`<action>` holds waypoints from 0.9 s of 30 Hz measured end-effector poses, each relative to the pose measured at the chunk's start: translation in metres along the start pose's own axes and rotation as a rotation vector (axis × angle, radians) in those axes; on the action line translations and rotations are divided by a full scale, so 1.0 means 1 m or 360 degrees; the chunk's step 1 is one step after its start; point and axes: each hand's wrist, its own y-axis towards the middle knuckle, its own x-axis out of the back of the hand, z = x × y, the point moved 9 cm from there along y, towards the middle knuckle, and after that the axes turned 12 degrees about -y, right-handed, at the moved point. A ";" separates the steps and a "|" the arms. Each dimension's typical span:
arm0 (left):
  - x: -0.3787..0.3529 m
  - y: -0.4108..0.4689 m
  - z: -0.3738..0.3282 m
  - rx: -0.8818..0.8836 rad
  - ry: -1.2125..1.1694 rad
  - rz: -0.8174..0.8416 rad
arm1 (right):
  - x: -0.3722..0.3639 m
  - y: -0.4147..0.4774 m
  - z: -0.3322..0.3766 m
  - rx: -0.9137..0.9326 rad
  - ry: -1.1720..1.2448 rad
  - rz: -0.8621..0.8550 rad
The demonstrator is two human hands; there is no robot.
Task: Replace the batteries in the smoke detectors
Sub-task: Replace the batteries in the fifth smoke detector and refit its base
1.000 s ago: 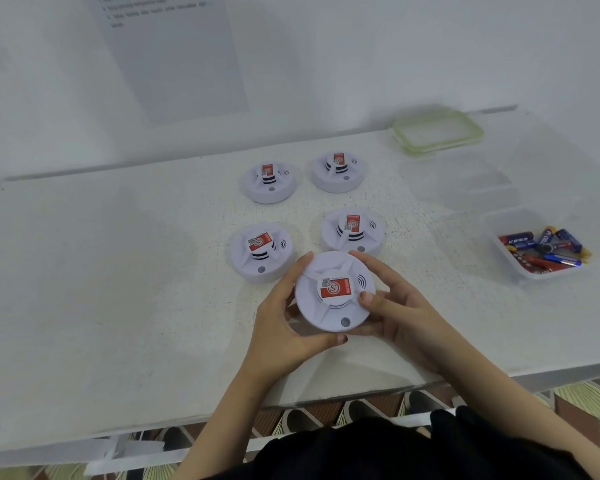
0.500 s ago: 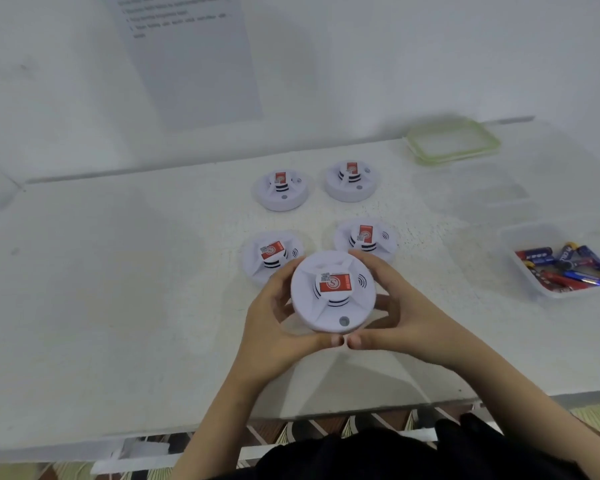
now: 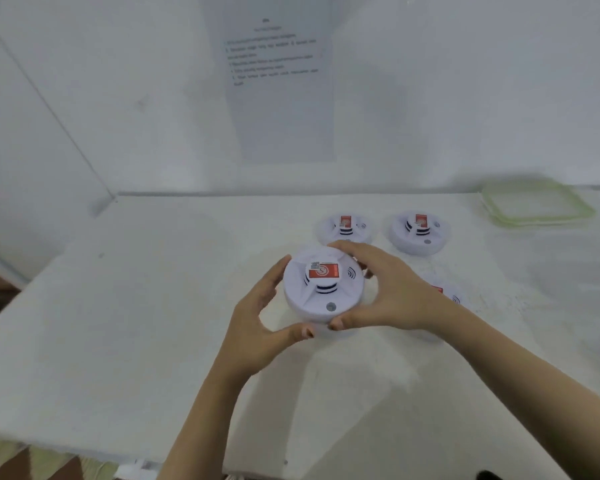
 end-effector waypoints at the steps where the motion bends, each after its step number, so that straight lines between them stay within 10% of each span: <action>1: 0.010 0.002 0.005 -0.0006 0.0111 -0.0042 | -0.002 0.013 -0.003 0.0016 -0.0042 0.0009; 9: 0.066 0.012 0.076 0.0301 0.1124 -0.0186 | -0.017 0.115 -0.040 -0.0085 -0.0689 0.0058; 27: 0.068 0.012 0.088 0.0239 0.1216 -0.0254 | -0.049 0.173 -0.063 -0.0120 -0.1323 0.0209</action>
